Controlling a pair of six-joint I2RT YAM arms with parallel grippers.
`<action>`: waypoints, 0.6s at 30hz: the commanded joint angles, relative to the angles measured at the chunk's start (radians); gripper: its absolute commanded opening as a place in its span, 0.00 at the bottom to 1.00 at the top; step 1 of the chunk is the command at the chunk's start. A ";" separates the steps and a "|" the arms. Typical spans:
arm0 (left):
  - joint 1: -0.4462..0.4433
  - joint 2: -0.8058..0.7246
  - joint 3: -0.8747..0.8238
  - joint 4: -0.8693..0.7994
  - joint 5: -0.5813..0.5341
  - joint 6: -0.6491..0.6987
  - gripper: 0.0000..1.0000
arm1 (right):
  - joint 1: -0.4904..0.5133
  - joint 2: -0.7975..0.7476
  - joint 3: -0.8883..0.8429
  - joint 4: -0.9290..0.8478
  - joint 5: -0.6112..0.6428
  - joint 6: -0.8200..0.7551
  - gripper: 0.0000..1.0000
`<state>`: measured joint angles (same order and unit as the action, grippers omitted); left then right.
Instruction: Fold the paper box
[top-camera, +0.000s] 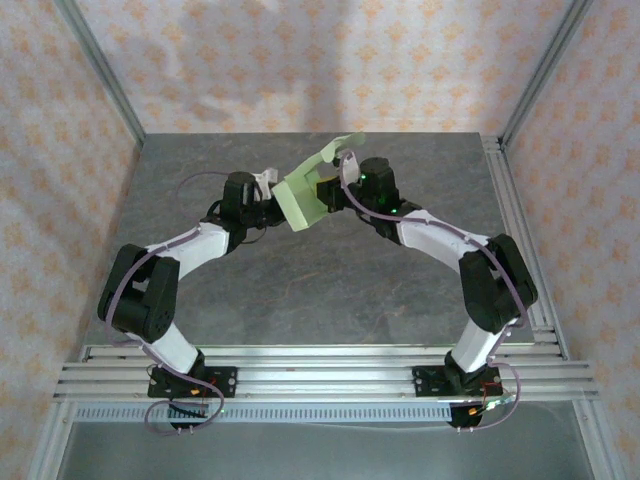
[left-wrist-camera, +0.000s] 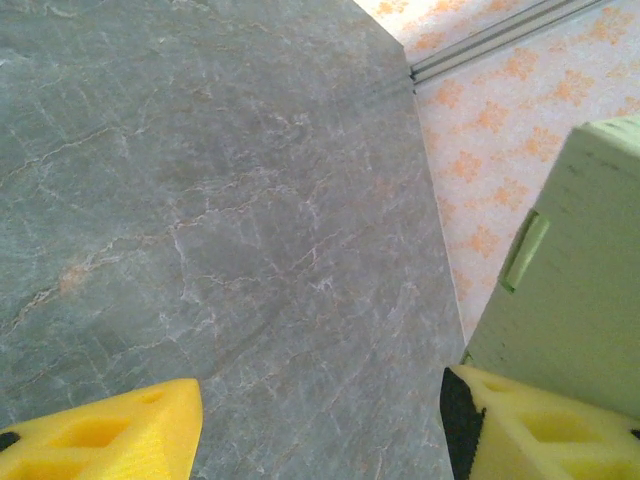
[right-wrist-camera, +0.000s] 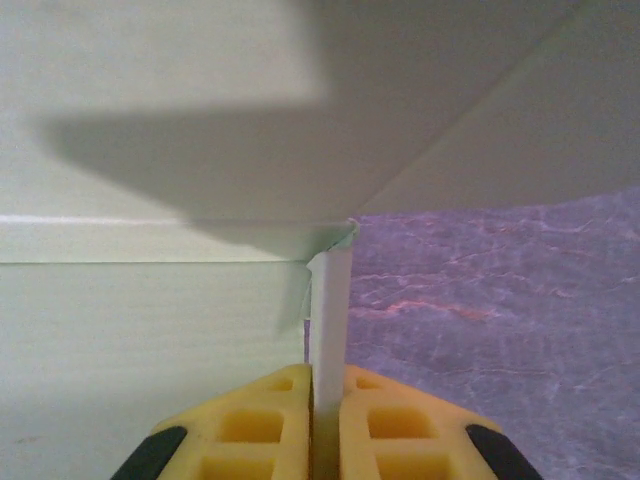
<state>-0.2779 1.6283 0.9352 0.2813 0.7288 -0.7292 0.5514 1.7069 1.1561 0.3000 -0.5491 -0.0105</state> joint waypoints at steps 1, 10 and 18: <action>-0.017 0.002 0.059 0.073 0.035 -0.015 0.65 | 0.082 -0.004 0.015 -0.087 0.083 -0.175 0.11; -0.017 0.002 0.080 0.111 0.043 -0.059 0.65 | 0.187 0.085 0.041 -0.090 0.403 -0.364 0.08; -0.014 -0.003 0.083 0.024 0.001 -0.002 0.67 | 0.194 0.072 0.024 -0.036 0.485 -0.344 0.00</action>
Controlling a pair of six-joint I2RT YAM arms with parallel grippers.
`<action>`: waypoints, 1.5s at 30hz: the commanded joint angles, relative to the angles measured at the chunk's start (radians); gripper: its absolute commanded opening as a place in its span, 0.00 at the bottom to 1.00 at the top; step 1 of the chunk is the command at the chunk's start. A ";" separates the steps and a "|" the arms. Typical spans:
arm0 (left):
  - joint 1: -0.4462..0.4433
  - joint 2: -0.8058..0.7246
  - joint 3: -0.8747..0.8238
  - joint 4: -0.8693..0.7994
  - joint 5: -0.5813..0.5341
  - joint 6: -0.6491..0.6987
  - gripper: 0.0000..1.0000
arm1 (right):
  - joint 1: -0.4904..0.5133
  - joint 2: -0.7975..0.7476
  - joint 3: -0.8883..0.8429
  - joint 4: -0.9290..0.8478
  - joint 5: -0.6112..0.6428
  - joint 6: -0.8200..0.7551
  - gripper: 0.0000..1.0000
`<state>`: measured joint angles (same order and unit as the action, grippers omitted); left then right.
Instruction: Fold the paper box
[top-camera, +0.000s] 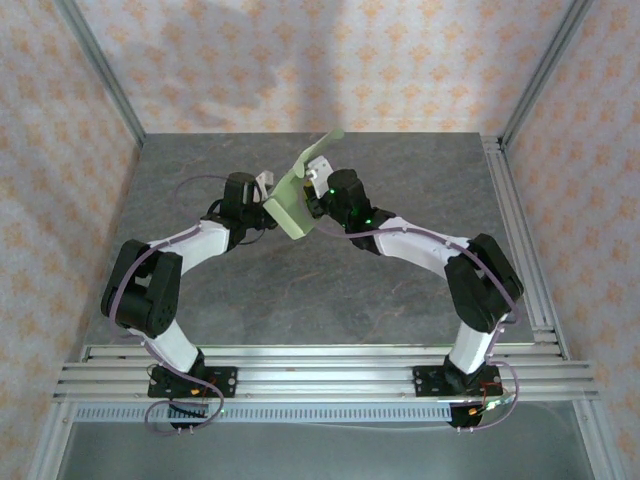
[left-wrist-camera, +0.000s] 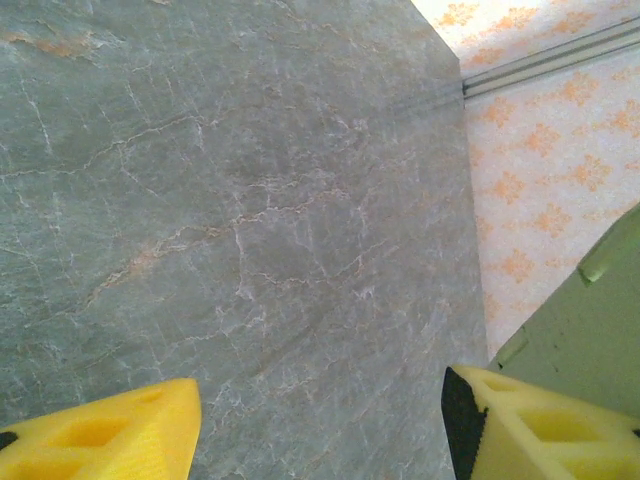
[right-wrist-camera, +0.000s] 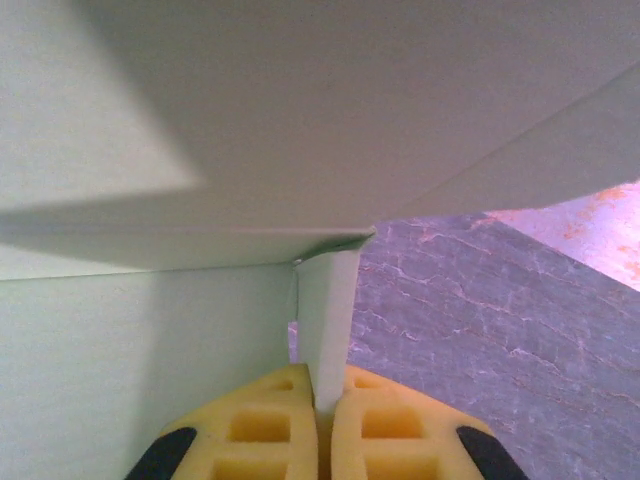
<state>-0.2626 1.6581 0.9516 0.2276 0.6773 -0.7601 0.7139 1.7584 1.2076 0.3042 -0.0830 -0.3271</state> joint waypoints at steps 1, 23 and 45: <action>-0.029 -0.028 0.062 0.069 0.048 0.036 0.67 | 0.032 0.014 -0.030 -0.037 0.025 -0.027 0.00; 0.130 0.050 -0.095 0.152 0.001 0.022 0.75 | -0.060 -0.131 -0.131 -0.014 0.042 0.088 0.00; 0.172 -0.326 -0.197 -0.167 -0.283 0.314 0.88 | -0.042 0.051 -0.242 -0.249 0.446 0.512 0.00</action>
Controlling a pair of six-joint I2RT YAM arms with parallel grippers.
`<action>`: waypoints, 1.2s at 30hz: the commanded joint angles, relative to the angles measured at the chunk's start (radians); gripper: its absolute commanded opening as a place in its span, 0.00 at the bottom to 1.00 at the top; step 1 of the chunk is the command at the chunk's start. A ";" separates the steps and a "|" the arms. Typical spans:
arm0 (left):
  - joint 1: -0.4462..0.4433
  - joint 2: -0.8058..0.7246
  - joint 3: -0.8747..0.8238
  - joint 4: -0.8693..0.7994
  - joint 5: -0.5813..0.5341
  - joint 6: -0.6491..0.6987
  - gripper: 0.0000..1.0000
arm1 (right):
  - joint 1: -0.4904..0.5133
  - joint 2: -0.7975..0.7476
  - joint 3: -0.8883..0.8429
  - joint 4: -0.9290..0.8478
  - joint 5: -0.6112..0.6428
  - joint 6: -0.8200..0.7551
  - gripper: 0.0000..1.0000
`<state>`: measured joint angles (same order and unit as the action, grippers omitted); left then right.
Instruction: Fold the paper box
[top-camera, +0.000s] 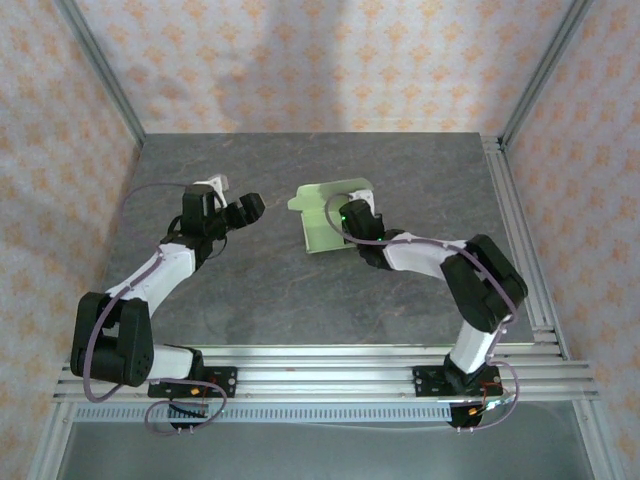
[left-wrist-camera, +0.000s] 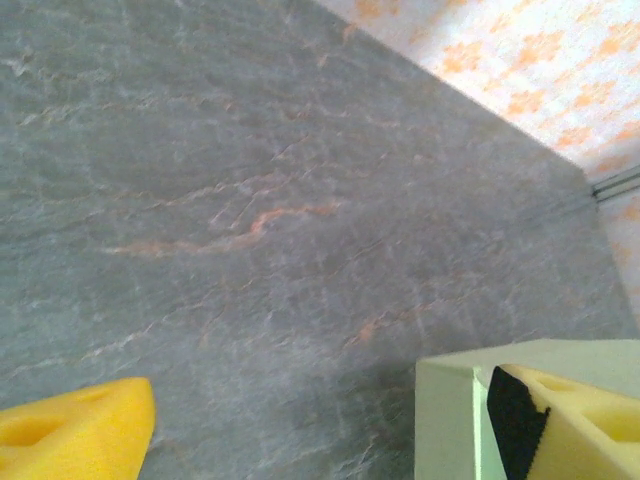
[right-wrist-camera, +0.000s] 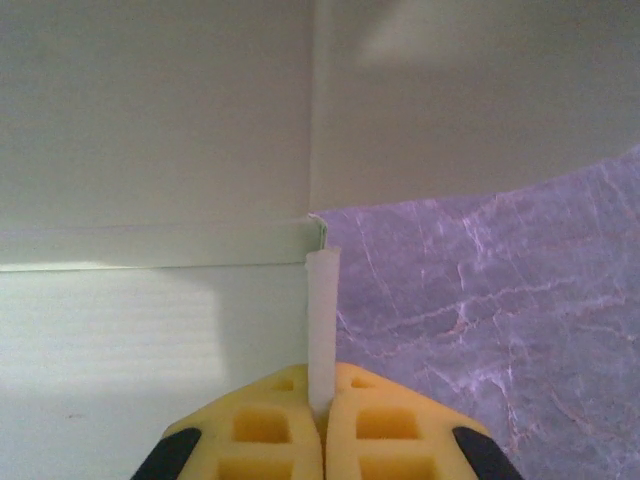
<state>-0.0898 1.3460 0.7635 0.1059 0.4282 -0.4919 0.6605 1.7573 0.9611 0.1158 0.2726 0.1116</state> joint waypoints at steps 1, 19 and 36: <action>0.000 -0.014 -0.007 -0.051 -0.035 0.048 0.88 | 0.013 0.069 0.014 -0.075 0.099 0.080 0.00; -0.001 -0.011 0.013 -0.075 -0.020 0.067 0.90 | 0.046 0.214 0.196 -0.371 0.182 0.147 0.02; -0.022 -0.017 0.030 -0.032 0.000 0.138 1.00 | -0.020 -0.164 0.003 -0.099 -0.162 -0.043 0.62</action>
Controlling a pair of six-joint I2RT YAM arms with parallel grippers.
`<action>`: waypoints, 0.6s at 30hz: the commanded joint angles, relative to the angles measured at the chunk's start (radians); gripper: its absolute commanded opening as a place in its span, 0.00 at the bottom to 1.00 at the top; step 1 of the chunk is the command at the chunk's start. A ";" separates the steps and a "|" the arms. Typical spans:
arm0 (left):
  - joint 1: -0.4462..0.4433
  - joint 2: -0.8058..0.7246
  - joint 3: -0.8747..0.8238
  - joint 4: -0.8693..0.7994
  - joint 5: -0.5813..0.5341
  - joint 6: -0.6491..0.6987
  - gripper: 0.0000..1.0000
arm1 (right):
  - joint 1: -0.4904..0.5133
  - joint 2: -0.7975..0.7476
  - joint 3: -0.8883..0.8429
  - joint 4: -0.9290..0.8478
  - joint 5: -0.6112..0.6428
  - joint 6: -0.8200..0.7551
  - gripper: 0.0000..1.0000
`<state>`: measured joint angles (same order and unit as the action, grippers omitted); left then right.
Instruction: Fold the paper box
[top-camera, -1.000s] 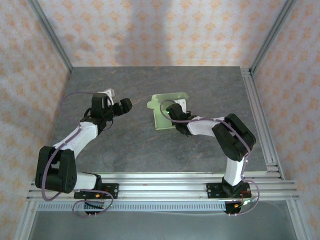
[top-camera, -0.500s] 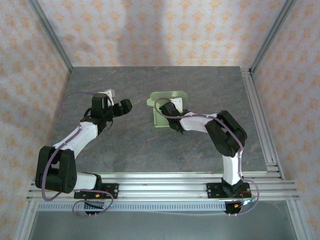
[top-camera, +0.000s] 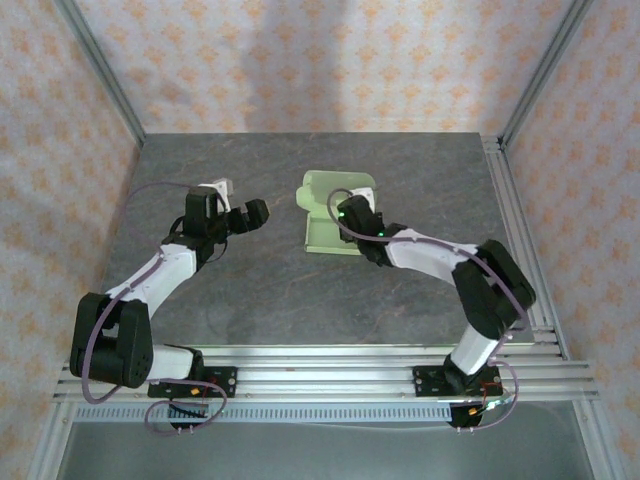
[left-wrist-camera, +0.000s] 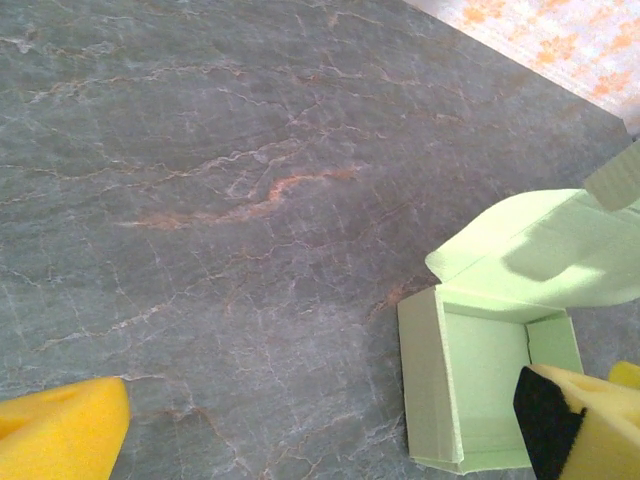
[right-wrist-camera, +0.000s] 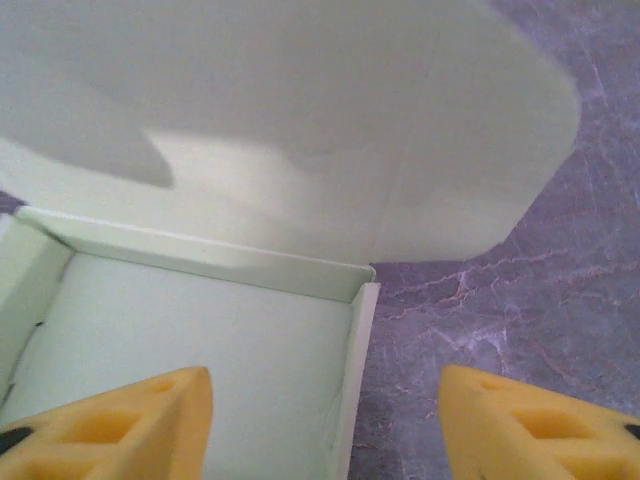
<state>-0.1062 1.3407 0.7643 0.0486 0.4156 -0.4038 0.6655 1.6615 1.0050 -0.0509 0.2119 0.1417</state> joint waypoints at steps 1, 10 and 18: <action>-0.006 0.000 0.041 0.035 0.020 0.062 1.00 | -0.041 -0.095 -0.055 0.080 -0.157 -0.100 0.63; -0.044 0.071 0.214 -0.084 0.058 0.280 1.00 | -0.218 -0.210 0.015 -0.112 -0.594 -0.384 0.73; -0.065 0.019 0.205 -0.114 0.111 0.303 1.00 | -0.352 -0.117 0.287 -0.511 -0.755 -0.773 0.75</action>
<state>-0.1654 1.4071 0.9714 -0.0307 0.4892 -0.1383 0.3550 1.4979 1.1969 -0.3691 -0.4385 -0.4435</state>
